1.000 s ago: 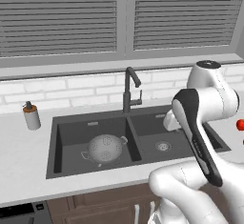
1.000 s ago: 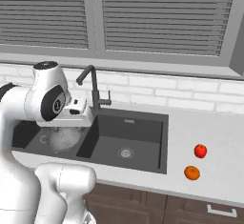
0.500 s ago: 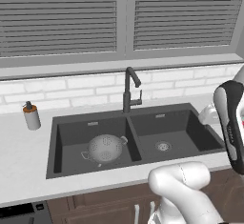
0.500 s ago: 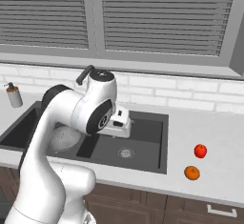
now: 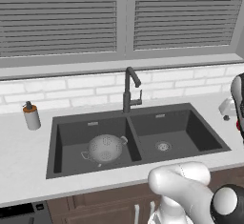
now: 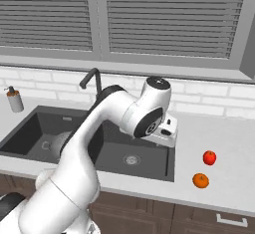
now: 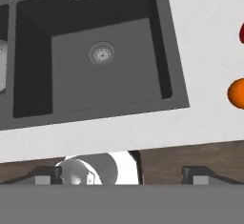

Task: Put the colander in the sink, put the apple, orange in the colander, and turn on the sink faucet and pour water over the colander.

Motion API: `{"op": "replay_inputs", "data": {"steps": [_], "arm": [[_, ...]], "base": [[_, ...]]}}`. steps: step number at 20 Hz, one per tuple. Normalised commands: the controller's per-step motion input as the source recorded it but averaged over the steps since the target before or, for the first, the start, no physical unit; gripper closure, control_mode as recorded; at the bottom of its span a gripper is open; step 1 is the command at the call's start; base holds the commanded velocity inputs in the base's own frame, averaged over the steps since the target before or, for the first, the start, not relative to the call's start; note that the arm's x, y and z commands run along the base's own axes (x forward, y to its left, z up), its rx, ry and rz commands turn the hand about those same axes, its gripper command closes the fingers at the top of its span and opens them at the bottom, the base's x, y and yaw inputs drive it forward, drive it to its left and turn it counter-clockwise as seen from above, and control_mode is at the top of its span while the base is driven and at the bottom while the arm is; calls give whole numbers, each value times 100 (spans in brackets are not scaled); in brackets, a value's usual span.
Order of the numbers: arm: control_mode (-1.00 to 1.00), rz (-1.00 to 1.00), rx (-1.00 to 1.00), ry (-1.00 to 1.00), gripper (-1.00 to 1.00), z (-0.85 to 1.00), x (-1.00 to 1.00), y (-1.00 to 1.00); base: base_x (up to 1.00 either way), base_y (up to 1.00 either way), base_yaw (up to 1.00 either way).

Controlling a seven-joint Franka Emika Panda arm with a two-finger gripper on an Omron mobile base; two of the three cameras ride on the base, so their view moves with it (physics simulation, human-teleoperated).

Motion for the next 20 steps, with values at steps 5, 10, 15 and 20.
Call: {"op": "replay_inputs", "data": {"steps": [5, 10, 15, 20], "arm": [[-100, -15, 0, 4, -100, -34, 36, -100], [-100, -8, 0, 6, -100, -34, 31, -97], [-100, -4, 0, 7, -100, -36, 36, -71], [-100, 0, 0, 5, -100, -31, 44, -33]], "base": [[0, 0, 0], [0, 0, 0], [0, 0, 0], [0, 0, 0]]}}
